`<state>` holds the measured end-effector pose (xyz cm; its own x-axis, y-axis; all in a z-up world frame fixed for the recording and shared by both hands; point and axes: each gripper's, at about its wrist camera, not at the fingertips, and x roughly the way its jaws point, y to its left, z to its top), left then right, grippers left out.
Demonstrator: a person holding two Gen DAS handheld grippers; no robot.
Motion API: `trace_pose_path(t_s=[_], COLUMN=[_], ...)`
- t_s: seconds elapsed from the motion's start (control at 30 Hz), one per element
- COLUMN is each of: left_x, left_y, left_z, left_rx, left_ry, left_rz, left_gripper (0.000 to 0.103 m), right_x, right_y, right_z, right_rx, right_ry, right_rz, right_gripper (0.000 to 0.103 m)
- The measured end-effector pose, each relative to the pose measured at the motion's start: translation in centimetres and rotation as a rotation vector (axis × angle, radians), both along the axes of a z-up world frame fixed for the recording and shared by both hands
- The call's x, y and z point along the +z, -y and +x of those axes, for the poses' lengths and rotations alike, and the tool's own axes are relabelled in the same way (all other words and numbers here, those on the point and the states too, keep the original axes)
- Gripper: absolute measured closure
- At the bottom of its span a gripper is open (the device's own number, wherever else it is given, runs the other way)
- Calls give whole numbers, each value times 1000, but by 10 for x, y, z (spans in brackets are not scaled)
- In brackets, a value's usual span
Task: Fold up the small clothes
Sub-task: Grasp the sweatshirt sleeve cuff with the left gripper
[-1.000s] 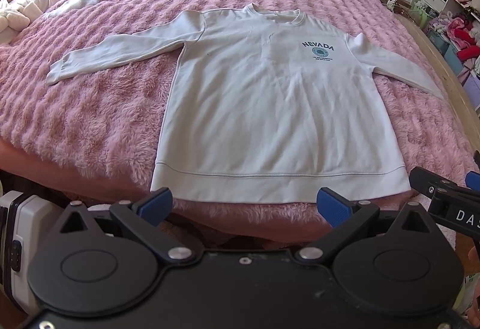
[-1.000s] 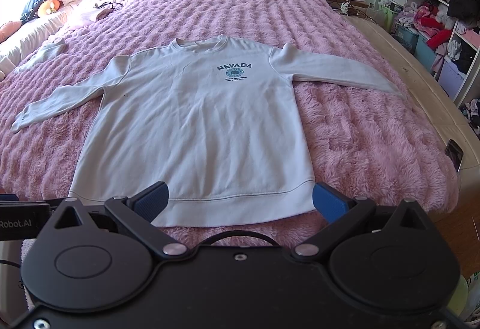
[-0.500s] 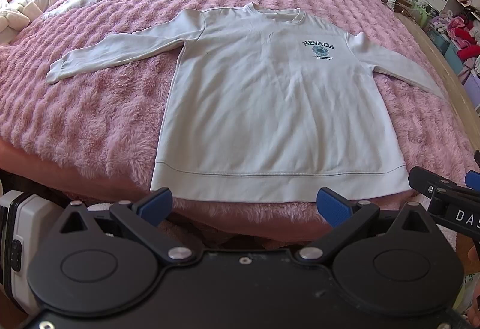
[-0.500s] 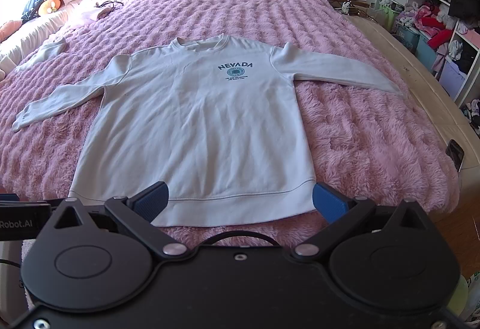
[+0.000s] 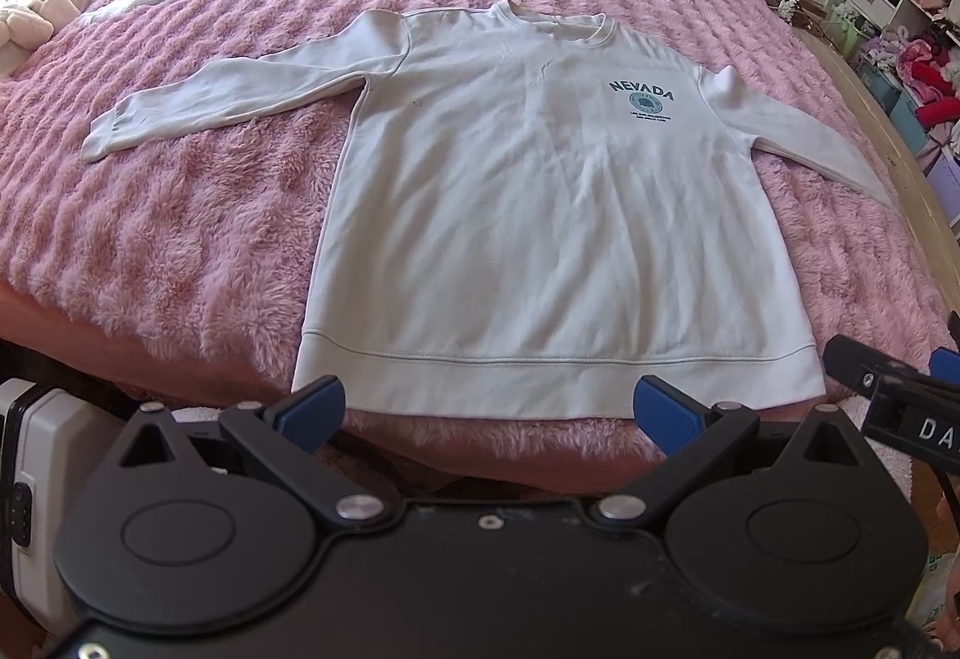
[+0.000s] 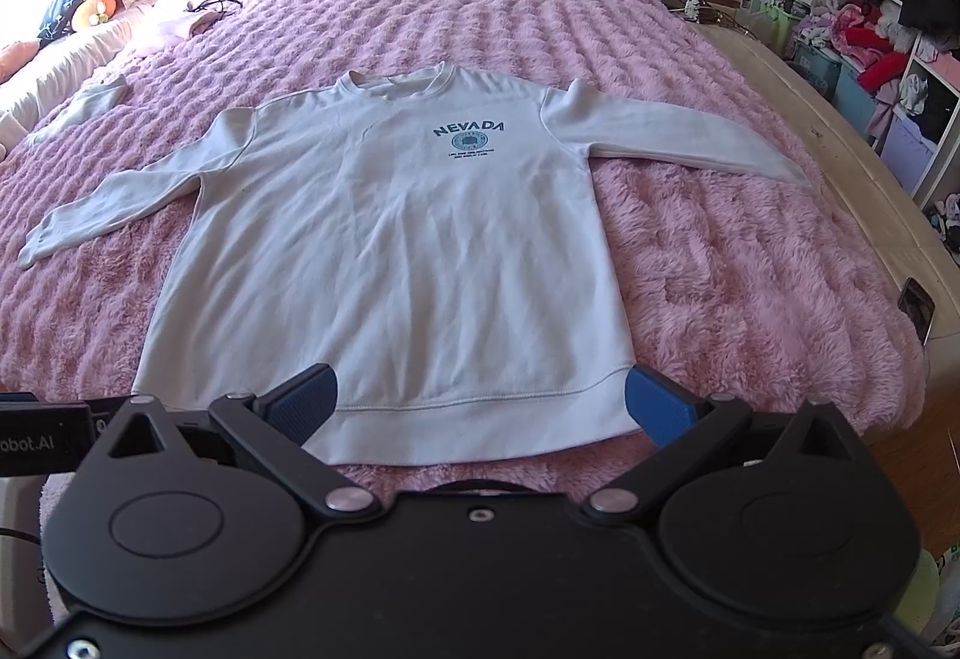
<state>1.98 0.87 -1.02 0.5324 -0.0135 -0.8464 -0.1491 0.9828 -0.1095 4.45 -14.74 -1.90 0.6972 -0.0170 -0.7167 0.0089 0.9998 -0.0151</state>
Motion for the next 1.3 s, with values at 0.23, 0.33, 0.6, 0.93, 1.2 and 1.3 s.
trace_pose_path(t_s=[0.23, 0.33, 0.6, 0.93, 1.2, 1.3], left_x=[-4, -11, -53, -123, -178, -178], left_y=[-46, -86, -203, -392, -480, -486], left_z=[39, 61, 135, 195, 188, 194], left_rx=[52, 114, 320, 829, 1180, 1187], left_ry=[110, 199, 282, 310, 429, 475], left_rz=[-150, -242, -259, -117, -298, -287], left_gripper=[0, 0, 0, 0, 0, 35], right_x=[8, 6, -32, -87, -105, -111], right_y=[11, 18, 30, 12, -3, -9], right_z=[53, 85, 195, 276, 295, 305], right_rx=[-72, -112, -213, -335, -300, -284], right_ry=[117, 231, 258, 205, 173, 149], right_rz=[-48, -44, 43, 45, 10, -5], right_gripper=[0, 0, 0, 0, 0, 0])
